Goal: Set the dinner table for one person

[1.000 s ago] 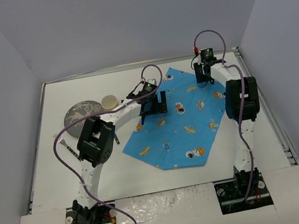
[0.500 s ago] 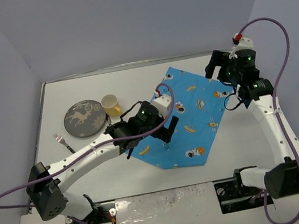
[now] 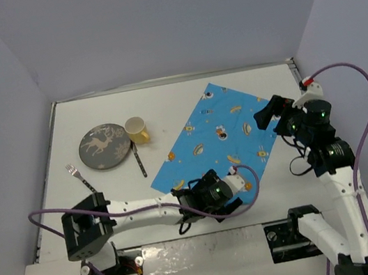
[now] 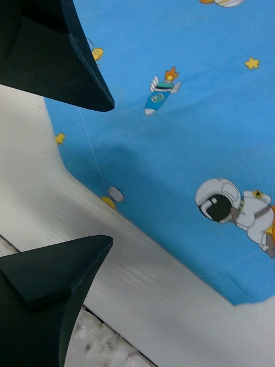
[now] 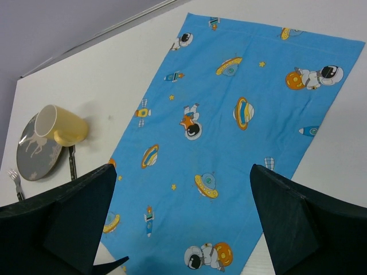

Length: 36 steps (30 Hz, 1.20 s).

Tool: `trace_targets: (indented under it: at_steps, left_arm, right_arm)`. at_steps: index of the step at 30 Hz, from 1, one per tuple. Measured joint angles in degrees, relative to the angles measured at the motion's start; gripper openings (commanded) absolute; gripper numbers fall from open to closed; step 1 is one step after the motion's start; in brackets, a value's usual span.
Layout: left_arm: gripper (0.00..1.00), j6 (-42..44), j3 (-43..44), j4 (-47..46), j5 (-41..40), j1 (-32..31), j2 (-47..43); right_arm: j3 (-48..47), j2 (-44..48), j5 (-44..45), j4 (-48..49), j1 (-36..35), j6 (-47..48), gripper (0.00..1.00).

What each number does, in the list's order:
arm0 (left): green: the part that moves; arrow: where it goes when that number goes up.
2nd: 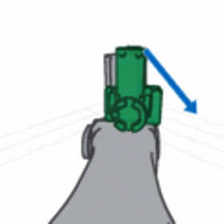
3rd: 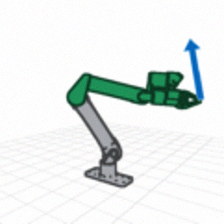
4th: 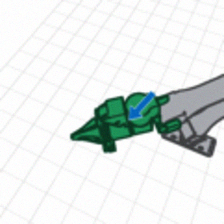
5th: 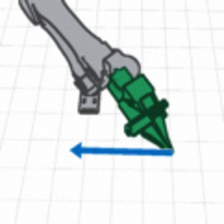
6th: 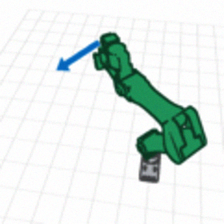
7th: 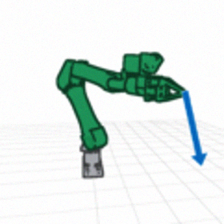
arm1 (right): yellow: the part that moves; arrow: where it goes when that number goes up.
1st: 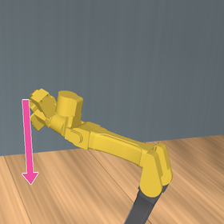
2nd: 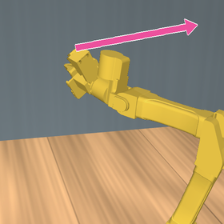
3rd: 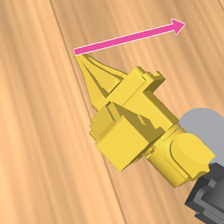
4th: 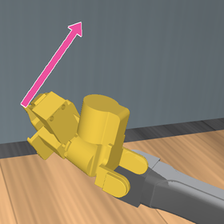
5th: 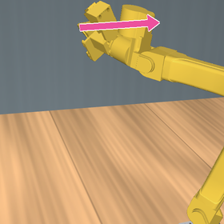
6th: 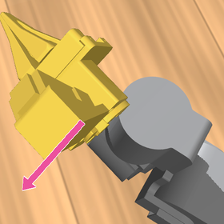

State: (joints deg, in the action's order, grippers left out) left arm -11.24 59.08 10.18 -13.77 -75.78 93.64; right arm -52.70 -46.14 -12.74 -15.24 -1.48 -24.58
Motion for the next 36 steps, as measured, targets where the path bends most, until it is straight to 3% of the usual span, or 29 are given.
trace_targets:
  at_steps: [8, 21, 36]
  left_arm:
    - [0.78, 0.63, 5.26, -4.19, -4.54, -4.59, 11.44]
    - [0.64, 2.27, 9.49, -4.87, -11.6, -5.1, 15.88]
    - [0.65, 5.85, 15.05, -4.0, -18.65, 2.74, 13.17]
  right_arm:
    - [0.76, 4.08, -0.95, -3.11, 0.0, -0.09, 1.0]
    - [1.7, 4.33, -1.06, -3.91, 0.0, 0.09, 1.0]
    - [1.74, 5.39, -0.74, -4.0, 0.0, 0.58, 1.0]
